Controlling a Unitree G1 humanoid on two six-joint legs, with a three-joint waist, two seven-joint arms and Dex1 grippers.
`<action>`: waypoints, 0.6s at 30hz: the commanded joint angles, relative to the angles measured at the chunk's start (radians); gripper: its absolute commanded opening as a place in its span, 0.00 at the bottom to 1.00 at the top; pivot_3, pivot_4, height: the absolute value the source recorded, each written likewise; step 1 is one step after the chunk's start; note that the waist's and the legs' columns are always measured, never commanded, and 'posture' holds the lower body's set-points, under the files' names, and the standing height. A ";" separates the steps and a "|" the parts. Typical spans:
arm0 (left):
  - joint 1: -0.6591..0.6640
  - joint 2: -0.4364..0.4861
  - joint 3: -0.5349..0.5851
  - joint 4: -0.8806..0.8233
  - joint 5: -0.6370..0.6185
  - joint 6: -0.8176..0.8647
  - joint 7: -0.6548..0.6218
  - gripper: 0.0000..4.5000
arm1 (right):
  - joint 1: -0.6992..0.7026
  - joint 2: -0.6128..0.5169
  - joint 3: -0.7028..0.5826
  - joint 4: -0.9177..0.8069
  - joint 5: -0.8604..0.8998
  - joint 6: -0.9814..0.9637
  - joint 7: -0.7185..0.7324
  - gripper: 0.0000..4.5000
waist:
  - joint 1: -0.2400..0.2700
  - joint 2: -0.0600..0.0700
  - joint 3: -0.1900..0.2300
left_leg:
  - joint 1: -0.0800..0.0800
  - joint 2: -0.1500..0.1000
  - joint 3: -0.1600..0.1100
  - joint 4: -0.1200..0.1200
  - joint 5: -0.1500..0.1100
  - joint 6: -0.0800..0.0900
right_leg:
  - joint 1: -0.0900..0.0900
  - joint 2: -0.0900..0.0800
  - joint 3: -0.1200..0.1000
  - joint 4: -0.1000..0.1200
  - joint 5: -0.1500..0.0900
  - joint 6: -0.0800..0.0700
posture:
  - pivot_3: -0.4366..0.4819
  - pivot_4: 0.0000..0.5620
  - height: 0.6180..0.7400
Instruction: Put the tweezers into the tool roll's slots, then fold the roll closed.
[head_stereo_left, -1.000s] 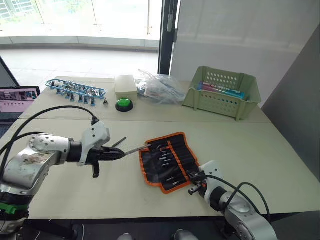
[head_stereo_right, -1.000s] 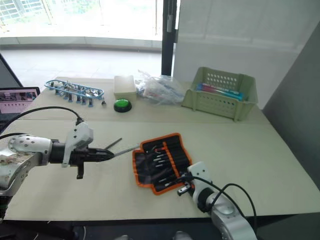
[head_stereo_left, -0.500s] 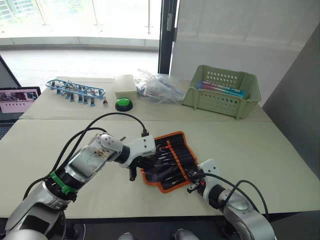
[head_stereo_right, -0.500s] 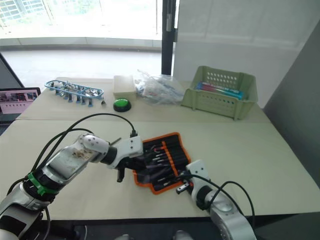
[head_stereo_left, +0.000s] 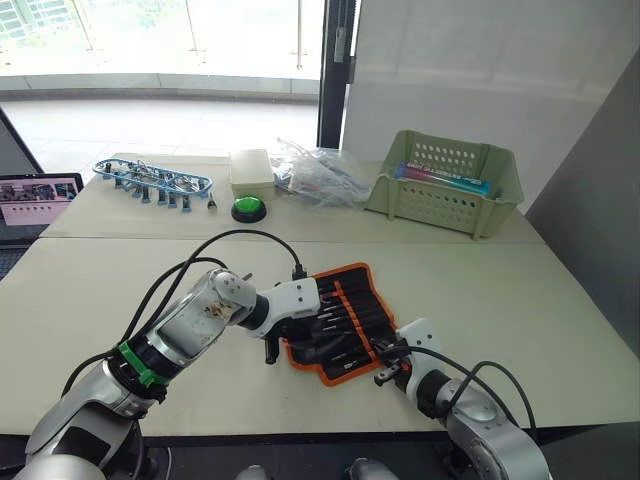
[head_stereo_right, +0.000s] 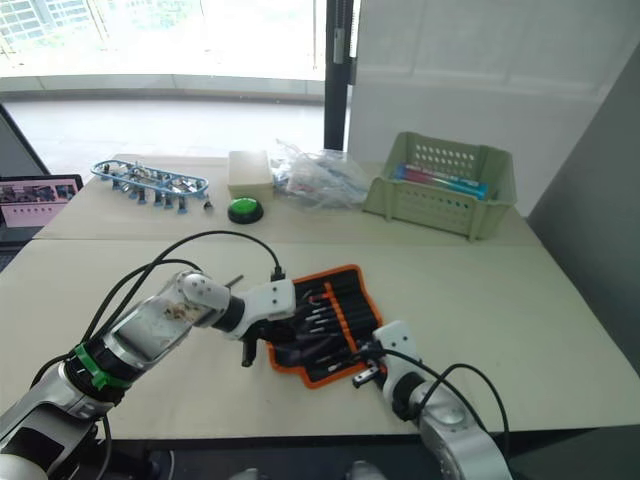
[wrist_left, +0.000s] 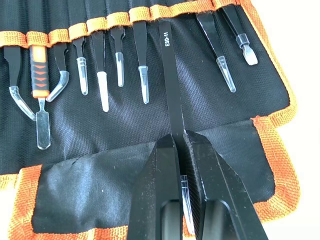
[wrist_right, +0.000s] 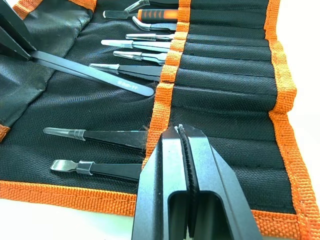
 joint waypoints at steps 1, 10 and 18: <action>-0.013 -0.014 -0.006 0.000 0.022 -0.014 -0.003 0.01 | 0.055 -0.007 0.026 0.078 -0.010 0.072 -0.006 0.00 | 0.000 0.000 0.000 | 0.000 0.000 0.000 0.000 0.000 0.000 | 0.000 0.000 0.000 0.000 0.000 0.000 | 0.48 0.27 0.98; -0.040 -0.088 -0.038 0.064 0.074 -0.040 0.007 0.01 | 0.078 -0.005 0.031 0.057 -0.008 0.075 -0.014 0.00 | 0.013 0.000 0.000 | -0.001 0.000 0.000 0.000 0.000 0.000 | 0.000 0.000 0.000 0.000 0.000 0.000 | 0.48 0.27 0.98; -0.059 -0.135 -0.028 0.071 0.082 -0.042 0.000 0.01 | 0.079 -0.003 0.032 0.059 -0.007 0.074 -0.022 0.00 | 0.021 0.000 0.000 | -0.001 0.000 -0.001 0.001 0.000 0.000 | 0.000 0.000 0.000 0.000 -0.001 0.000 | 0.48 0.27 0.98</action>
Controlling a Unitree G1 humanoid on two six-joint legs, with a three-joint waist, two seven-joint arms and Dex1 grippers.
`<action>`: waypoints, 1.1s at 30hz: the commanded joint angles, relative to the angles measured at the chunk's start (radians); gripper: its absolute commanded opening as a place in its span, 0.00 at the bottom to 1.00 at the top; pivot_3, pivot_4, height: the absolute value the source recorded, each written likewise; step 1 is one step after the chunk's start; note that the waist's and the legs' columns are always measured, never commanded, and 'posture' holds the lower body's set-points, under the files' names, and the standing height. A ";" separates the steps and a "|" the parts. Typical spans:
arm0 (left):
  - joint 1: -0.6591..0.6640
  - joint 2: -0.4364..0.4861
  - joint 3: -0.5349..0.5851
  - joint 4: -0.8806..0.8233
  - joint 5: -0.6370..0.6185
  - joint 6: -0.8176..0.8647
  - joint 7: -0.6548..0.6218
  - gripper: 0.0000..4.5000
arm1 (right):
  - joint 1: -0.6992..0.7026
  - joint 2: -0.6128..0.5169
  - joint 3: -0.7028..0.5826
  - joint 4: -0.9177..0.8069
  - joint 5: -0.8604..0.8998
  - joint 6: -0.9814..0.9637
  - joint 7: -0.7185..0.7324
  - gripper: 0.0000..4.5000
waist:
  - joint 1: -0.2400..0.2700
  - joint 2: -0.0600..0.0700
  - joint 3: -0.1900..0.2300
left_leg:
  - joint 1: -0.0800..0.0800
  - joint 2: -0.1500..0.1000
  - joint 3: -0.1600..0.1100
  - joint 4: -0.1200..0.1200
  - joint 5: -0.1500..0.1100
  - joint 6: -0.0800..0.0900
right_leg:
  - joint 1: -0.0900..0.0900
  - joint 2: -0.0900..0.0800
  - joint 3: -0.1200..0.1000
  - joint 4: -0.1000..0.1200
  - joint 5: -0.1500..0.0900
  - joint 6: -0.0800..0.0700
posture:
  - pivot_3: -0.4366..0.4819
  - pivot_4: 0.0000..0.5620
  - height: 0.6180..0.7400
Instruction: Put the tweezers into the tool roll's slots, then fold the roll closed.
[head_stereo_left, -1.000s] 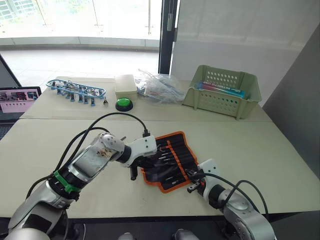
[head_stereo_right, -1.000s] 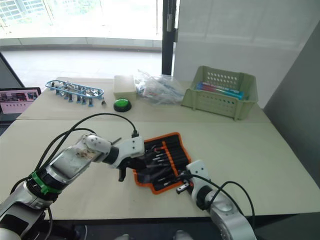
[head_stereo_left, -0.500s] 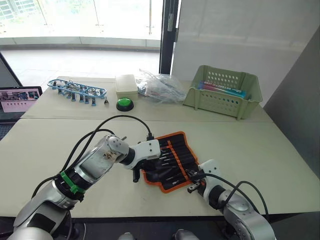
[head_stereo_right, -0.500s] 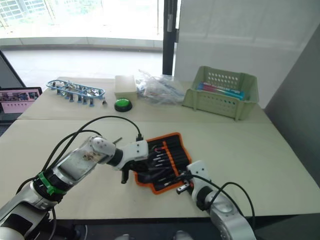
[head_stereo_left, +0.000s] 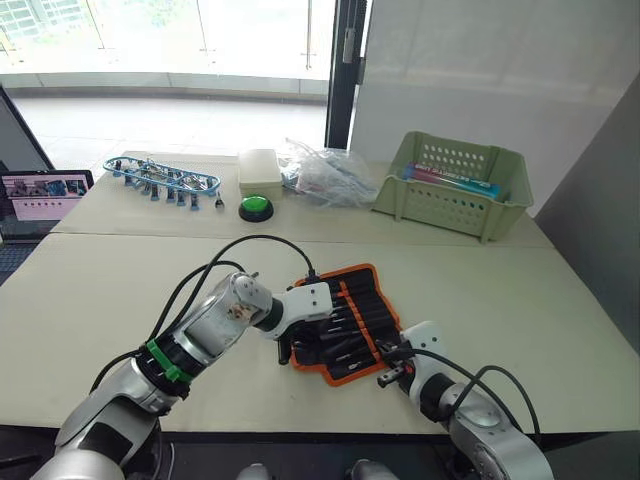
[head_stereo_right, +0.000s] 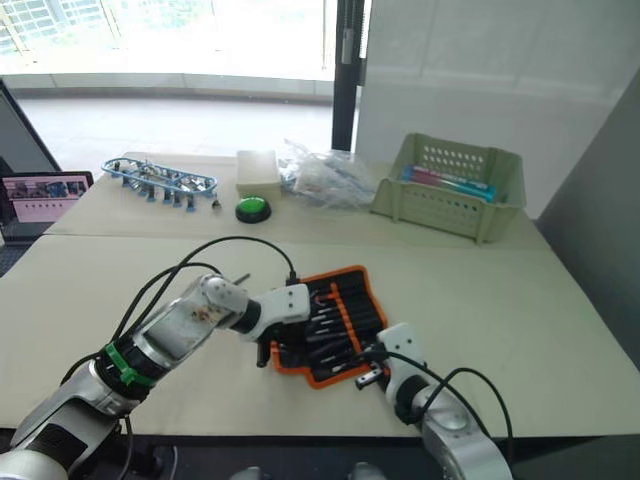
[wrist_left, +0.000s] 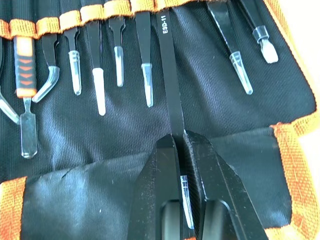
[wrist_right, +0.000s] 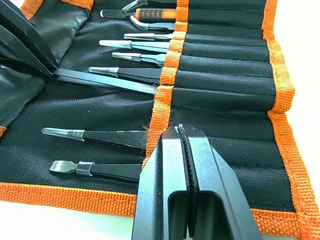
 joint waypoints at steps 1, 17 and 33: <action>-0.036 -0.025 0.009 -0.022 0.004 -0.025 -0.004 0.01 | 0.053 -0.003 0.038 0.082 -0.007 0.073 0.002 0.00 | 0.000 0.000 0.000 | 0.000 0.000 0.000 0.000 0.000 0.000 | 0.000 0.000 0.000 0.000 0.000 0.000 | 0.48 0.27 0.98; -0.071 -0.172 -0.029 0.093 0.057 -0.066 0.033 0.01 | 0.056 0.008 0.040 0.083 -0.008 0.070 -0.008 0.00 | 0.001 0.000 0.000 | -0.001 0.000 -0.002 0.001 0.000 0.000 | 0.001 0.001 0.000 0.000 0.000 0.000 | 0.48 0.27 0.98; -0.094 -0.312 -0.006 0.231 0.112 -0.143 0.079 0.17 | 0.065 0.008 0.043 0.075 -0.004 0.075 -0.009 0.00 | 0.005 0.002 -0.001 | -0.003 -0.002 -0.005 0.005 0.000 0.000 | 0.002 0.001 0.000 0.000 0.000 0.000 | 0.48 0.27 0.98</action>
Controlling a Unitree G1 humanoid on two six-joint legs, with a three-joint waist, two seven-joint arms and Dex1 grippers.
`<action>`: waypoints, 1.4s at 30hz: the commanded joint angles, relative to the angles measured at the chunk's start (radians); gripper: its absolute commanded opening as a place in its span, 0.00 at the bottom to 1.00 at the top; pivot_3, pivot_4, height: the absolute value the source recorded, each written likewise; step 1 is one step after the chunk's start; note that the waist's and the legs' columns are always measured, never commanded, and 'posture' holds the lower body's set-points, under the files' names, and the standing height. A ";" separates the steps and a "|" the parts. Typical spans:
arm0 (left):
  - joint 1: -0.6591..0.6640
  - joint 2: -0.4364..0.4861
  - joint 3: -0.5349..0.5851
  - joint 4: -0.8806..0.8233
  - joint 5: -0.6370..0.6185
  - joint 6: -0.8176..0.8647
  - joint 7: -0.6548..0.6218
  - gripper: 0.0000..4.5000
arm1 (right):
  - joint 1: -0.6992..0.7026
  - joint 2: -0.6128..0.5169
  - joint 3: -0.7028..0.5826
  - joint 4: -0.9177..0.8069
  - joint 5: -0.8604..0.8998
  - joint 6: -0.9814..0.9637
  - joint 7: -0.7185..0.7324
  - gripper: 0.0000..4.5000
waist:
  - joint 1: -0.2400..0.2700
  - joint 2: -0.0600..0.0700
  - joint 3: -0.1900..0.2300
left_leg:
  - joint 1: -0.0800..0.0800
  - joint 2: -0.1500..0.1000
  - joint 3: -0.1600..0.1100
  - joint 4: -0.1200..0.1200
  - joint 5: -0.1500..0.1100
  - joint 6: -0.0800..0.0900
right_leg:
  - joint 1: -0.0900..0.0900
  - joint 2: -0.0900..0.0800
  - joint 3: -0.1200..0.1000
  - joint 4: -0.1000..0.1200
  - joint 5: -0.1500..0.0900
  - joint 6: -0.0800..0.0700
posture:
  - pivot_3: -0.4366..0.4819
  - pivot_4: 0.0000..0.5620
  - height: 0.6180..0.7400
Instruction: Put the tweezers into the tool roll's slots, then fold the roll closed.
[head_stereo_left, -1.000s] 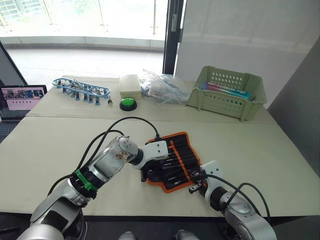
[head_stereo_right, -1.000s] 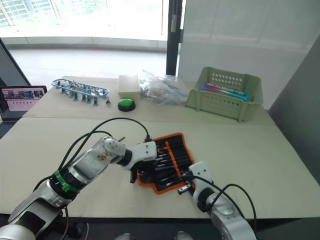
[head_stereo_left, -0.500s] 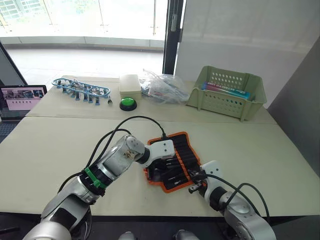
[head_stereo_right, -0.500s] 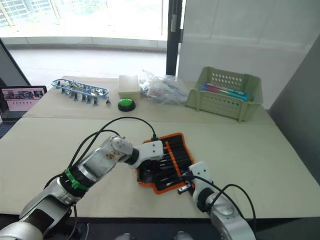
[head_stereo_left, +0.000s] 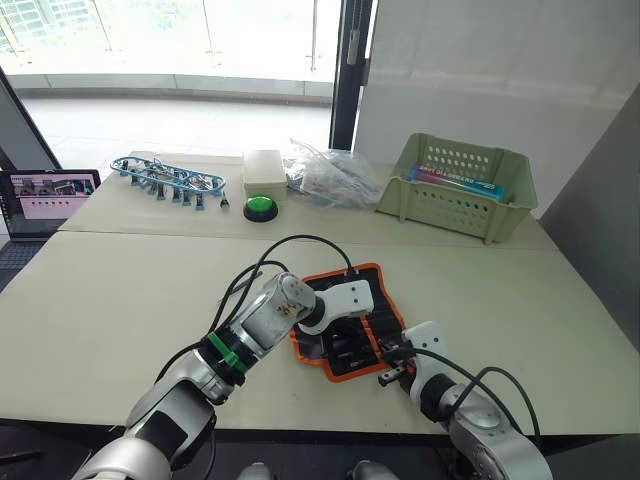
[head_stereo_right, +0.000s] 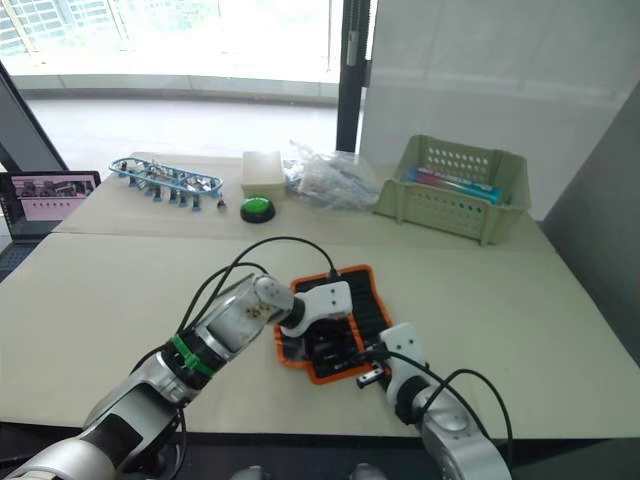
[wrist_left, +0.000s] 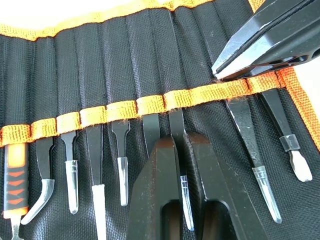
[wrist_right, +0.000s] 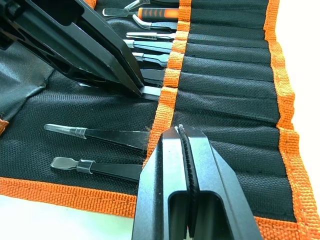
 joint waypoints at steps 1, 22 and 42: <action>-0.022 -0.022 0.024 -0.032 0.000 -0.024 0.016 0.23 | 0.058 -0.004 0.048 0.078 -0.002 0.075 0.012 0.00 | -0.001 0.000 0.000 | -0.001 0.000 0.000 0.000 0.000 0.000 | 0.000 0.000 0.000 0.000 0.000 0.000 | 0.48 0.27 0.98; 0.718 0.446 0.904 -0.498 -0.281 -0.105 0.046 1.00 | 0.037 -0.030 0.034 0.102 -0.006 0.068 0.055 0.00 | -0.026 0.001 0.003 | 0.004 0.003 -0.001 -0.009 0.000 0.000 | -0.002 -0.001 -0.002 0.003 -0.005 -0.004 | 0.48 0.27 0.98; 1.307 0.251 1.342 -0.503 -0.500 -0.390 0.067 1.00 | -0.010 -0.062 0.058 0.152 -0.011 0.057 0.114 0.00 | -0.029 -0.004 0.002 | 0.008 0.013 0.000 -0.012 -0.008 -0.014 | -0.002 -0.021 -0.006 -0.011 -0.008 -0.014 | 0.48 0.27 0.98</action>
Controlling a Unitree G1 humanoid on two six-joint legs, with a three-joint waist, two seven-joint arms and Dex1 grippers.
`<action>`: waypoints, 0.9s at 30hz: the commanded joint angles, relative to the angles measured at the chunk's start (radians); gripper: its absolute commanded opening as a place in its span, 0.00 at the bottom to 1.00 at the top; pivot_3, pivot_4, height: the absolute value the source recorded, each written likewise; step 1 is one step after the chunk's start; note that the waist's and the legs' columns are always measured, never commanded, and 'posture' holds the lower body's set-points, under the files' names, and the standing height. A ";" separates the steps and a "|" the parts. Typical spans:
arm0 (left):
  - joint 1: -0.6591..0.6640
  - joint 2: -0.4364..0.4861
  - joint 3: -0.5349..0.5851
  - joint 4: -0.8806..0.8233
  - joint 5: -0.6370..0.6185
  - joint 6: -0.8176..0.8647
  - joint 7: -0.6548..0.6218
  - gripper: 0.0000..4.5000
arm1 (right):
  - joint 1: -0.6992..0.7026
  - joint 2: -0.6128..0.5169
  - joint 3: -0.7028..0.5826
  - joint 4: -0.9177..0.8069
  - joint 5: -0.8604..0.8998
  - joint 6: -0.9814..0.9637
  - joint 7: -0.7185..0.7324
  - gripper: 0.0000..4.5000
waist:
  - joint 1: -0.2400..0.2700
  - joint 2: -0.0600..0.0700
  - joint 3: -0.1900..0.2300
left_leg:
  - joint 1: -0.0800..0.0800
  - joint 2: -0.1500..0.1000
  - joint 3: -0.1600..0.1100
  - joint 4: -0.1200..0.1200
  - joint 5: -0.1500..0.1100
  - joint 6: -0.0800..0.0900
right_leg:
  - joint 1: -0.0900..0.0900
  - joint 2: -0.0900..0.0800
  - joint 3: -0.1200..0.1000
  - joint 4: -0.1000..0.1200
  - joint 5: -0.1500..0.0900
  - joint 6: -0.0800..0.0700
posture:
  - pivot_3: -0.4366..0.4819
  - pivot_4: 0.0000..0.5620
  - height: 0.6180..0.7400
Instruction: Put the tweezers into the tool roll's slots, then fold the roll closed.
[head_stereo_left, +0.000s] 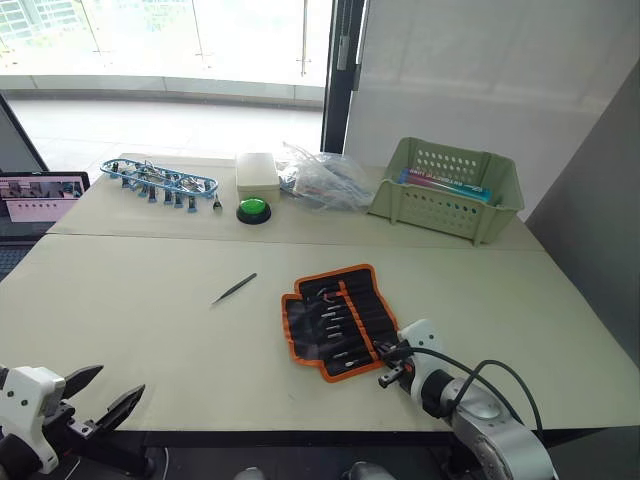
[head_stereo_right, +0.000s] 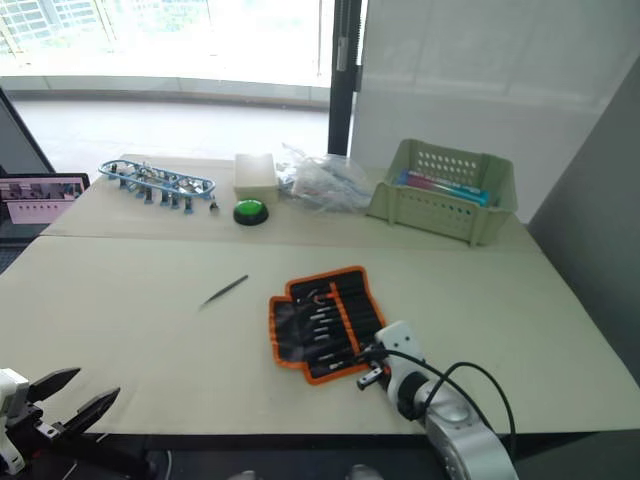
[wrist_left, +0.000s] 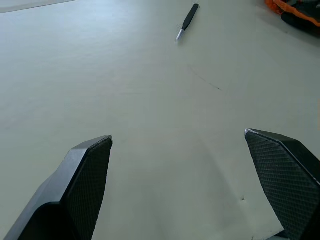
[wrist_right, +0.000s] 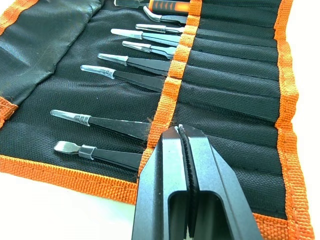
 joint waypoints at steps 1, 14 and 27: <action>-0.029 0.037 -0.053 -0.005 0.010 -0.022 0.022 1.00 | 0.039 -0.011 0.052 0.097 -0.012 0.058 0.019 0.00 | -0.001 0.000 0.000 | 0.000 0.000 0.000 0.000 0.000 0.000 | 0.000 0.000 0.000 0.000 0.000 0.000 | 0.48 0.27 0.98; -0.597 0.113 -0.493 0.452 0.196 -0.073 0.088 1.00 | 0.020 0.015 0.038 0.105 -0.019 0.056 0.003 0.00 | -0.003 -0.001 -0.001 | -0.001 -0.003 0.013 0.000 0.005 0.009 | 0.001 0.009 -0.006 0.003 0.006 0.003 | 0.48 0.27 0.98; -0.974 0.058 -0.710 0.898 0.303 -0.172 0.020 0.75 | 0.020 0.019 0.028 0.100 -0.018 0.055 -0.019 0.00 | 0.024 0.001 -0.003 | -0.001 -0.006 0.015 0.001 0.006 0.009 | 0.001 0.010 -0.004 0.003 0.009 0.008 | 0.48 0.27 0.98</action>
